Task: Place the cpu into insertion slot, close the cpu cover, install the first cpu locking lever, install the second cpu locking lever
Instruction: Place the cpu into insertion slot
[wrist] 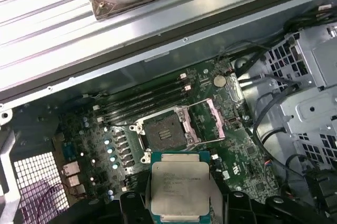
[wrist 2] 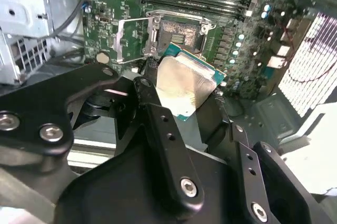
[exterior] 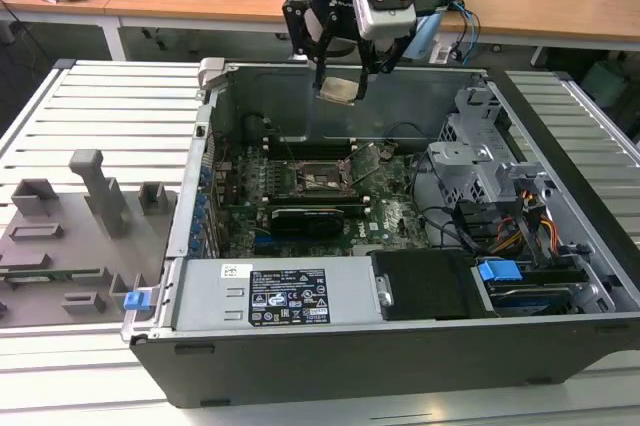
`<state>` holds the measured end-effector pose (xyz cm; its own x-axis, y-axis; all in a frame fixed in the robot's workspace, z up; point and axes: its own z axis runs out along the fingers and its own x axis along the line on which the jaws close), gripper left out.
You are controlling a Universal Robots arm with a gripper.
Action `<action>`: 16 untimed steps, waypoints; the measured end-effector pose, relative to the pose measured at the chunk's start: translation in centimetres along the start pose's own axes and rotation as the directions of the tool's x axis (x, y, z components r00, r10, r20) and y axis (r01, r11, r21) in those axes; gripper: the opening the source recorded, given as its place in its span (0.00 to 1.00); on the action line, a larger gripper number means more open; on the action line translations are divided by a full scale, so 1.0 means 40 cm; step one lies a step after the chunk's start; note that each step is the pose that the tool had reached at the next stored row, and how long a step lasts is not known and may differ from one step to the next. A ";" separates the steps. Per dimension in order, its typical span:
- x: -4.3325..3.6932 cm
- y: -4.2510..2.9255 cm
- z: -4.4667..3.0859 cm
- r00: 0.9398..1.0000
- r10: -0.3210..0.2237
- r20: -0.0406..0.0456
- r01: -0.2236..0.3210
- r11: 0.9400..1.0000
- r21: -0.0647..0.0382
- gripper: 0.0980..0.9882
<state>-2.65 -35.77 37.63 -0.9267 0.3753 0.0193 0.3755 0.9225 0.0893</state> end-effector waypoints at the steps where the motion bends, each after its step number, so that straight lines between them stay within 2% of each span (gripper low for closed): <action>1: 0.000 0.000 0.001 0.999 0.032 0.003 -0.032 0.999 -0.001 0.49; 3: 0.000 0.000 0.002 0.997 0.083 0.007 -0.083 0.997 -0.002 0.49; 8: 0.000 0.000 0.003 0.988 0.151 0.013 -0.151 0.988 -0.004 0.49; 10: 0.000 0.000 0.004 0.983 0.183 0.016 -0.183 0.983 -0.005 0.49; 13: 0.000 0.000 0.006 0.970 0.243 0.021 -0.243 0.970 -0.008 0.49; 16: 0.000 -0.001 0.008 0.963 0.267 0.023 -0.267 0.964 -0.008 0.49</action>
<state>-2.64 -35.76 37.29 -0.7922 0.6099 0.0194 0.6089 0.7882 0.0892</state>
